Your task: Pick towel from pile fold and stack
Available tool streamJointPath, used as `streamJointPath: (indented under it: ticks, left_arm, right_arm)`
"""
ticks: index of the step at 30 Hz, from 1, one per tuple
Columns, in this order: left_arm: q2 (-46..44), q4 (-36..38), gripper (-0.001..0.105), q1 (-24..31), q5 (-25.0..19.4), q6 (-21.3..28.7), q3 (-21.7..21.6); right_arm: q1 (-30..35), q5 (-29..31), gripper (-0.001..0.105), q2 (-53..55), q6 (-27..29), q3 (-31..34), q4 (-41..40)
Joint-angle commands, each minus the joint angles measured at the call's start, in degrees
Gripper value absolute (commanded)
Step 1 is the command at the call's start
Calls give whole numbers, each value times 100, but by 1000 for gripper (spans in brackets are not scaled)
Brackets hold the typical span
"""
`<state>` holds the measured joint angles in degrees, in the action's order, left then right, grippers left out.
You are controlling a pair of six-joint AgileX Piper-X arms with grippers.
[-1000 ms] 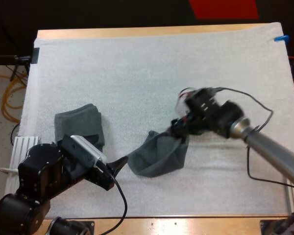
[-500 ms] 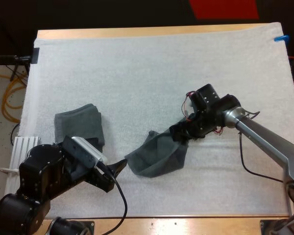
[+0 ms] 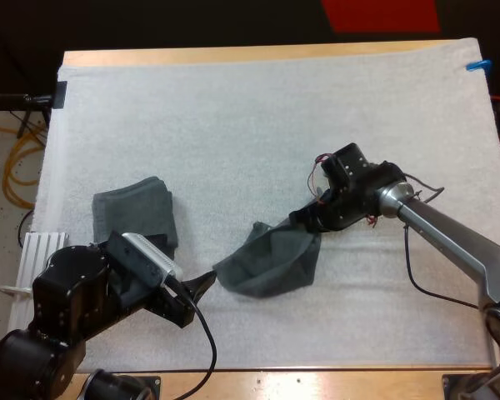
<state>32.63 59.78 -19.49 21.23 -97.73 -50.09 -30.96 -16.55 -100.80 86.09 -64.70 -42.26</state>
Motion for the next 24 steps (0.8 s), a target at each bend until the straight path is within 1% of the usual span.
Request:
streamJointPath:
  ticks: [1,2,4,5,7,8,10,12,15,17,19,20,22,24]
  left_arm:
    - [-29,-38,88,-32,18,25,-8]
    - [-29,-38,88,-32,18,25,-8]
    - [-29,-38,88,-32,18,34,-8]
    - [-29,-38,88,-32,18,37,-8]
    - [-29,-38,88,-32,18,68,-8]
    - [-29,-38,88,-32,18,78,-8]
    - [-29,-38,88,-32,18,77,-8]
    - [-29,-38,88,-32,18,77,-8]
    - [-29,-38,88,-32,18,77,-8]
    - [-29,-38,88,-32,18,77,-8]
    - [-29,-38,88,-32,18,77,-8]
    - [-29,-38,88,-32,18,77,-8]
    - [-29,-38,88,-32,18,77,-8]
    - [-29,-38,88,-32,18,77,-8]
  right_arm:
    - [1,368,0,224,139,-40,46]
    - [1,590,0,309,228,-40,46]
    - [1,1502,0,667,565,-40,46]
    - [1,1817,0,790,680,-40,46]
    - [14,2884,0,1219,1049,-46,70]
    - [13,3225,0,1399,1173,-46,92]
    - [13,4219,0,1860,1716,-46,238]
    - [13,4612,0,2218,2017,-46,411]
    - [-4,4519,0,2645,2095,-46,603]
    - [-65,4105,0,2785,2095,-46,611]
    - [-232,3005,0,2789,2075,-46,561]
    - [-310,2769,0,2748,2062,-33,555]
    - [-673,1978,0,2510,1962,60,589]
    - [-991,1759,0,2288,1797,204,697]
